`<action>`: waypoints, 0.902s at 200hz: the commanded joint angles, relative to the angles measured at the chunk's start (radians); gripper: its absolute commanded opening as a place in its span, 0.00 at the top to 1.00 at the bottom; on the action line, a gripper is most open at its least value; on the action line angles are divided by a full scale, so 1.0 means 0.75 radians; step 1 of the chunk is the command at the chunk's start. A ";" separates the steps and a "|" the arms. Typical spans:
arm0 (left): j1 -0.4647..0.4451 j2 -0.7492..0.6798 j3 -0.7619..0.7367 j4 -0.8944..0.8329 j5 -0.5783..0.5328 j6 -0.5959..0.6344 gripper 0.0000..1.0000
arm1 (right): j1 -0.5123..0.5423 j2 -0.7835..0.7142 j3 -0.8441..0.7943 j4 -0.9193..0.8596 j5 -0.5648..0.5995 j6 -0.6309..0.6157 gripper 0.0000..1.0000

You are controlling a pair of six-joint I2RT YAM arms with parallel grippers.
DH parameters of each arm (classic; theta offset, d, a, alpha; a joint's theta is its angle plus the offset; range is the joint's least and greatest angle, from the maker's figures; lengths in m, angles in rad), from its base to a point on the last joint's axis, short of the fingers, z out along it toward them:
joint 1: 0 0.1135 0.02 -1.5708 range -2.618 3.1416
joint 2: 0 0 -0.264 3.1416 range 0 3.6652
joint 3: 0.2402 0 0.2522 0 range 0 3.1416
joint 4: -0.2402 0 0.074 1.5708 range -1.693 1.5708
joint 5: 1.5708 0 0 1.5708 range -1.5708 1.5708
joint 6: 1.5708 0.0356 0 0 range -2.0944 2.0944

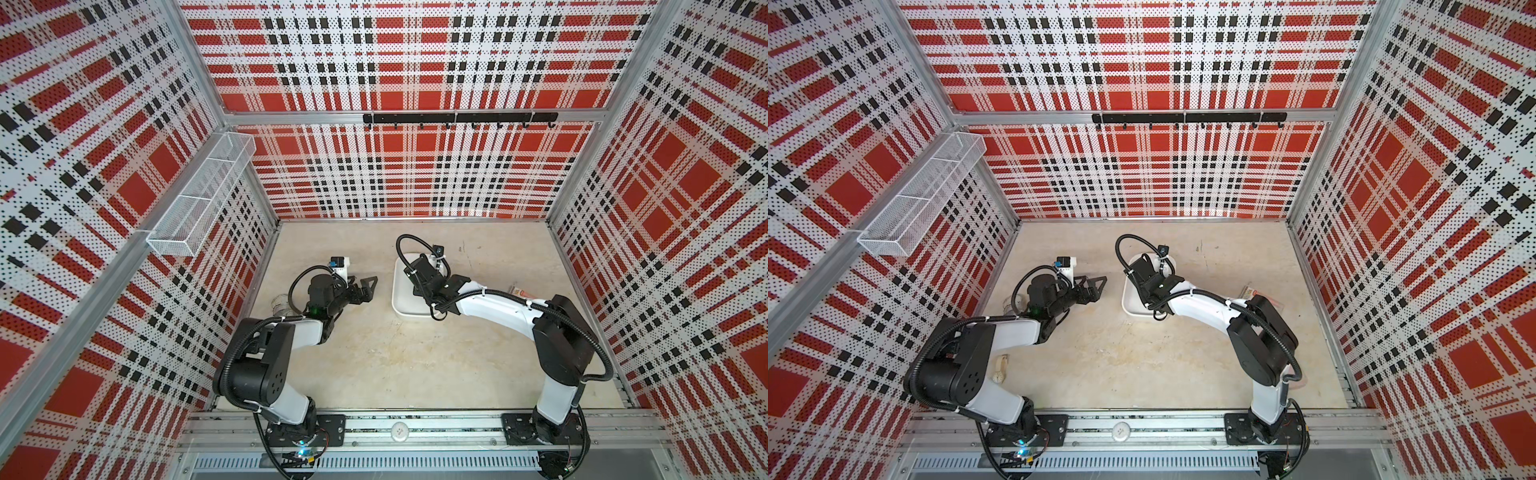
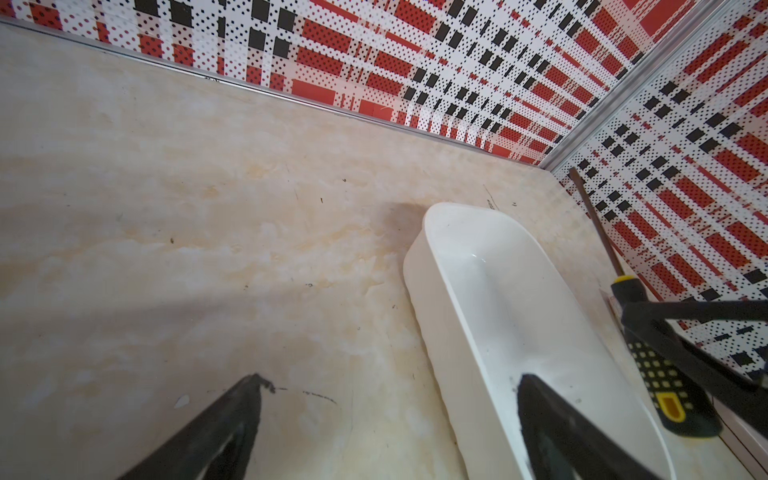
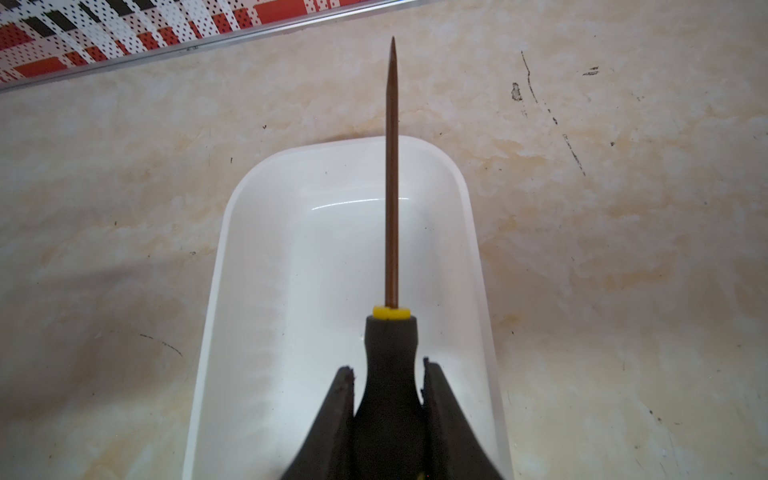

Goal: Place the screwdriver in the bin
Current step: 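Lift the screwdriver with the right gripper and carry it over the white bin, then lower the screwdriver into the white bin with the right gripper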

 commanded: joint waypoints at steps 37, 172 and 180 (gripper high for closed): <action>0.010 -0.006 -0.020 0.029 0.019 0.006 0.02 | 0.040 0.066 0.035 -0.003 0.034 0.024 1.00; 0.010 0.008 -0.020 0.028 0.018 0.006 0.02 | 0.063 0.225 0.108 -0.037 -0.023 0.042 1.00; 0.010 0.009 -0.019 0.029 0.018 0.005 0.02 | 0.063 0.233 0.114 -0.040 -0.024 0.042 1.00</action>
